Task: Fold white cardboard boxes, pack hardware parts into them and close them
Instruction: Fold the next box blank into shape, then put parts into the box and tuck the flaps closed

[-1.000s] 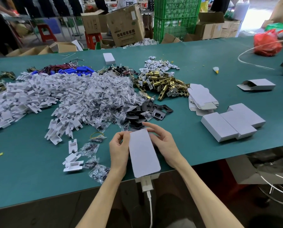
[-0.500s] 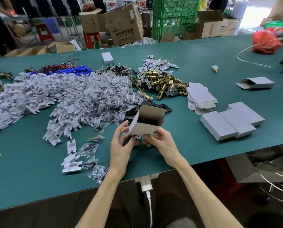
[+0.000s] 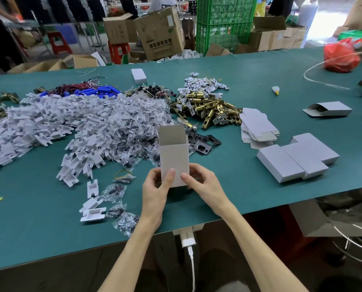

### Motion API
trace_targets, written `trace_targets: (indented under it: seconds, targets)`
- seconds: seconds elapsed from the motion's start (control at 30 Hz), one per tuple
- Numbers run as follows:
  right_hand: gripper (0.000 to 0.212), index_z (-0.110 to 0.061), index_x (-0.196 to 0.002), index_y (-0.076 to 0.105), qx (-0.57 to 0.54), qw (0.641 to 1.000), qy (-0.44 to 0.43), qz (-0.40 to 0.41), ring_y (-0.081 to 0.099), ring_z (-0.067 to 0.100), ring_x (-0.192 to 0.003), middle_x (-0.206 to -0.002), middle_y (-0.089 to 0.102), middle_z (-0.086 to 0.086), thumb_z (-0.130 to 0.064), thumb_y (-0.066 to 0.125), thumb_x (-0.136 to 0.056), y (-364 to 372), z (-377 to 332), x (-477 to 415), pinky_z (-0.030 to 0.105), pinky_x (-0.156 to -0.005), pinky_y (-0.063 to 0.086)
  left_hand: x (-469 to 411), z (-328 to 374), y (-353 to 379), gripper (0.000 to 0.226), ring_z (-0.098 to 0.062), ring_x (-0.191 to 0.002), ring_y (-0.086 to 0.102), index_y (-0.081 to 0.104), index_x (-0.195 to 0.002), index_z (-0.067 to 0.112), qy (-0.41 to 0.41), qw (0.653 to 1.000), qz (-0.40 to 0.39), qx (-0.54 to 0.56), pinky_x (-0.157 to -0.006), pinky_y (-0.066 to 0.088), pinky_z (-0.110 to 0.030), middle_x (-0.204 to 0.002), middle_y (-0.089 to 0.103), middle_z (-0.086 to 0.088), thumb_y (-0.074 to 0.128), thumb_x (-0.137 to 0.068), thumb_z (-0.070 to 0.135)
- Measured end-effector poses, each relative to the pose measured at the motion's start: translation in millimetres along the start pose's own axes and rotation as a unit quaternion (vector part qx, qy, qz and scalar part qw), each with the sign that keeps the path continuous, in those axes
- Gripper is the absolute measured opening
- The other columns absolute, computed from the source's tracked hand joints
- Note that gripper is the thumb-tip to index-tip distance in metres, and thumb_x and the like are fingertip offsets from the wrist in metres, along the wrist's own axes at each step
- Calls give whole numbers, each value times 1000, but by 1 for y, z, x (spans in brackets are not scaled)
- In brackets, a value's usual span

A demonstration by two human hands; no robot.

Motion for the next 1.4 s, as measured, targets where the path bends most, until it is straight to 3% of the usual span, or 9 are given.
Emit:
trace_targets:
  seconds: [0.27,0.47,0.7,0.83,0.97,1.1,1.17,1.27,1.4]
  targets:
    - [31,-20,-124,71,-1,1000,6,-18,70,14,-99,-110,76,-7,-32,70,-96,2,2,0,31,-85,57,-3,-4,-4,37,-21,-93,70,70,-111,11,-32,998,24,58,-77,60,-32,-105,77,-8,66,-96,44]
    - [22,-21,-121,67,-16,997,29,72,67,10,-94,-109,71,-1,-28,60,-102,-21,-6,-26,28,-74,56,-3,-3,-1,30,-12,-93,71,69,-108,12,-5,1000,7,10,-77,57,-22,-101,77,0,68,-95,39]
    - [32,-19,-128,62,143,984,67,88,63,18,-102,-117,66,1,-36,55,-103,-69,-29,-128,35,-92,54,-3,-1,2,27,-9,-101,72,69,-115,19,-5,999,-27,-17,-81,55,-18,-108,78,5,66,-97,38]
    - [48,-18,-143,55,261,950,158,66,38,34,-139,-142,56,14,-38,57,-99,-73,-9,-169,45,-120,25,-3,1,3,32,-13,-103,72,69,-116,16,-14,999,-24,-19,-82,55,-22,-109,77,3,65,-96,40]
    - [55,-19,-147,53,219,952,204,71,24,37,-145,-148,48,17,-36,64,-96,-72,9,-193,45,-120,24,-5,0,3,31,-14,-104,72,68,-116,15,-21,999,-21,-20,-83,56,-25,-110,77,2,65,-97,40]
    - [44,-18,-132,66,160,960,191,128,42,33,-137,-136,59,15,-30,73,-90,-73,16,-200,48,-114,40,-5,0,3,32,-13,-102,73,69,-116,14,-25,999,-17,-17,-81,56,-23,-109,77,1,65,-97,40]
    - [28,-19,-116,73,149,963,141,176,60,22,-114,-119,69,8,-25,73,-89,-73,15,-196,38,-96,51,-5,0,3,33,-13,-101,72,69,-116,13,-25,999,-15,-14,-80,56,-23,-109,77,1,66,-97,39]
    - [17,-17,-105,72,161,959,77,221,60,8,-80,-101,69,-2,-23,69,-90,-72,7,-185,24,-69,46,-6,1,4,34,-13,-101,73,69,-117,13,-25,999,-14,-14,-79,56,-23,-109,77,1,66,-96,40]
    - [10,-17,-103,70,178,949,42,257,62,15,-90,-102,69,2,-17,62,-97,-86,0,-171,29,-78,48,-4,2,4,36,-13,-102,73,68,-118,14,-23,1000,-13,-13,-80,56,-22,-110,77,2,67,-94,41]
Point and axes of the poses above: each hand's wrist, its own x-axis away from the middle knuckle, its own y-axis out of the palm, z = x × y, the point moved 2 cm from there along -x, towards the middle knuckle
